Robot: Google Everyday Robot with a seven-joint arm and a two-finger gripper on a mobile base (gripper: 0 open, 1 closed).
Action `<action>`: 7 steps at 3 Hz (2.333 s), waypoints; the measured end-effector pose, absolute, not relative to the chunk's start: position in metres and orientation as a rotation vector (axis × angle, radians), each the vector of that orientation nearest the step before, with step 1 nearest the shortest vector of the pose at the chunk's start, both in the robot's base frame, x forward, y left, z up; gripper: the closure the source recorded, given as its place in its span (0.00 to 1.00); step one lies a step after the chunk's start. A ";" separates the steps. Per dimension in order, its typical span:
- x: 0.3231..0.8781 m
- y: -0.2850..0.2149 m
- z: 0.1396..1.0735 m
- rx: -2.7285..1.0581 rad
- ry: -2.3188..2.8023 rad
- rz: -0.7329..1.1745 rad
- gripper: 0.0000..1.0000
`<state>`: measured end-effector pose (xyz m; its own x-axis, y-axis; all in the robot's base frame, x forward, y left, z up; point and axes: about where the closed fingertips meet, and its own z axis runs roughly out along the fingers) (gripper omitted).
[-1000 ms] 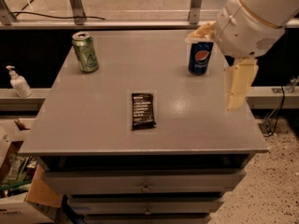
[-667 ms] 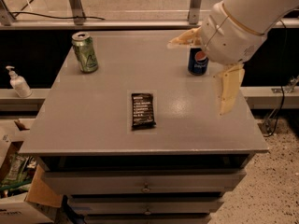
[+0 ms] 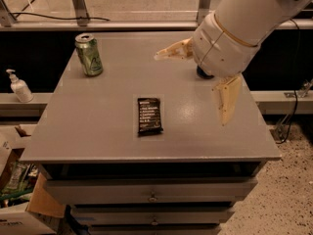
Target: Pick rxbar chocolate
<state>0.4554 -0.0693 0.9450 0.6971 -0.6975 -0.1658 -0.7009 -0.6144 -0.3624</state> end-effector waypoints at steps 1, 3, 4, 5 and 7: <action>0.455 -0.069 0.945 -2.507 1.086 0.011 0.00; 0.473 -0.030 0.937 -2.750 0.808 -0.125 0.00; 0.487 -0.011 0.925 -2.877 0.604 -0.185 0.00; 0.502 -0.004 0.906 -2.950 0.435 -0.196 0.00; 0.522 0.008 0.867 -3.025 0.270 -0.200 0.00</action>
Offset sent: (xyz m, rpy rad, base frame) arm 0.0185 0.0352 -0.0040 -0.2238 -0.0978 0.2277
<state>0.5218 0.0076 0.8673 0.9757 -0.1826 0.1216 -0.1697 -0.9794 -0.1090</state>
